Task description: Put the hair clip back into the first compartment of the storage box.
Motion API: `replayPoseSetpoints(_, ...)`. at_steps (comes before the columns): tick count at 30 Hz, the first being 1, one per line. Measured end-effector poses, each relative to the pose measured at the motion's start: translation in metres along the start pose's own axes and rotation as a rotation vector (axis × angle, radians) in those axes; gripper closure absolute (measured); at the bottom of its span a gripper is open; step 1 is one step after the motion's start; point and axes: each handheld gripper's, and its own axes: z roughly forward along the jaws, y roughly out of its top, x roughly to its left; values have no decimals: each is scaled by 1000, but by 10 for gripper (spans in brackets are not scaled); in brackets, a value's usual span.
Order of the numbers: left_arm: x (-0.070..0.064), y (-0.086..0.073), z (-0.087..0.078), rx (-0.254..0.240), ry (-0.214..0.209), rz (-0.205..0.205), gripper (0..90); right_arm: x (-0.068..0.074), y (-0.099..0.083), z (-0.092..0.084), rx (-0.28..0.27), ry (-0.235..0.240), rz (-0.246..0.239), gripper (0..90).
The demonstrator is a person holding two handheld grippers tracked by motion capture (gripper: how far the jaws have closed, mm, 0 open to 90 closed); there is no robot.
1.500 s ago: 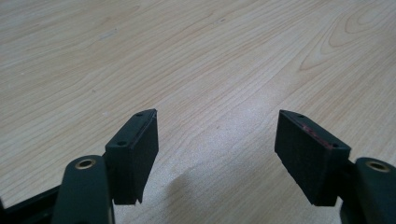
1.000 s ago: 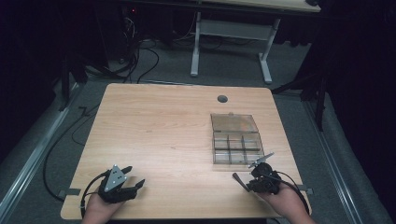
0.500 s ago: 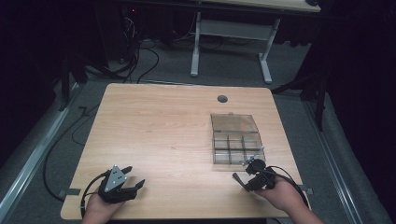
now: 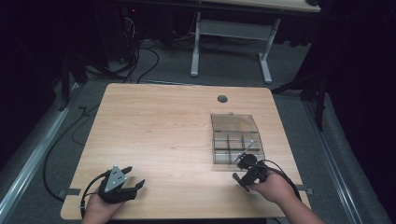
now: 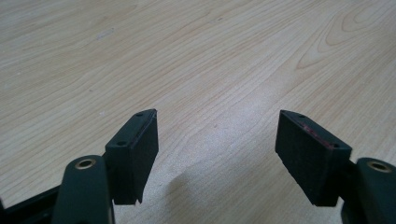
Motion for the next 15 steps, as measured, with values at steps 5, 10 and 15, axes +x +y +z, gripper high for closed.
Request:
replayPoseSetpoints(5, 0, 0, 0, 1, -1, 1, 306, 2, 8, 3, 9, -9, -25, 668)
replayPoseSetpoints(10, 0, 0, 0, 1, -3, 2, 306, 2, 14, 7, 17, -21, -33, 680)
replayPoseSetpoints(15, 0, 0, 0, 1, -3, 2, 306, 2, 17, 7, 23, -35, -43, 731)
